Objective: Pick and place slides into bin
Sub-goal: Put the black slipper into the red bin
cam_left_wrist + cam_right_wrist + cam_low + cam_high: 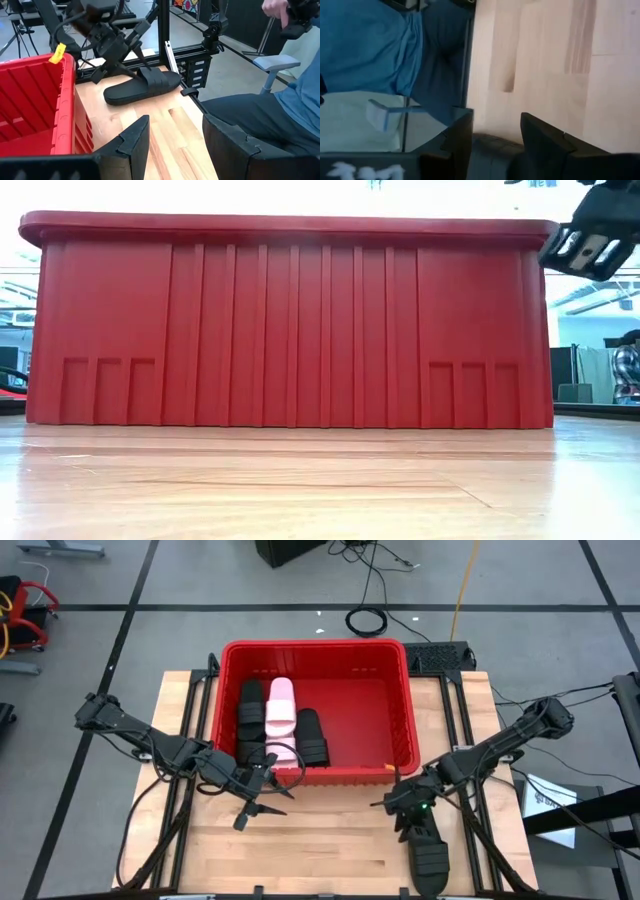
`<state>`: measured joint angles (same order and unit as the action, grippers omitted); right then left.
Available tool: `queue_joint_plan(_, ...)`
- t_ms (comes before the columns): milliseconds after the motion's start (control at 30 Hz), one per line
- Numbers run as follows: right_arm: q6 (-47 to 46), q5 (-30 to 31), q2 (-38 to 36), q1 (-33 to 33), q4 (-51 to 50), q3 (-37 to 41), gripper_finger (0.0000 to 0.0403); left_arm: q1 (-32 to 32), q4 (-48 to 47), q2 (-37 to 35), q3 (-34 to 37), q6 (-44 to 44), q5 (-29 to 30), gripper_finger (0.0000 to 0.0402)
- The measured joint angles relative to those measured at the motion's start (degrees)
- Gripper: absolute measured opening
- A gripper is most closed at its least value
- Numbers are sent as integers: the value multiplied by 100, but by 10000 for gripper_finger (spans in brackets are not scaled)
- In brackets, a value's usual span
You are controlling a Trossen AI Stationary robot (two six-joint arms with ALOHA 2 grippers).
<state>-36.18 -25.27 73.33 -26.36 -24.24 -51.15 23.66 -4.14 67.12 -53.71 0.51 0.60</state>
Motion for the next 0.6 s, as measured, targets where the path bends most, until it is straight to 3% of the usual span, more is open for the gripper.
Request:
queue_joint_plan(367, -919, 21, -136, -687, -461, 0, 155, 0, 11, -1, 0, -9, 0, 179)
queue_joint_plan(600, -1205, 530, -134, -1095, -837, 0, 155, 0, 11, -1, 0, 0, 0, 179)
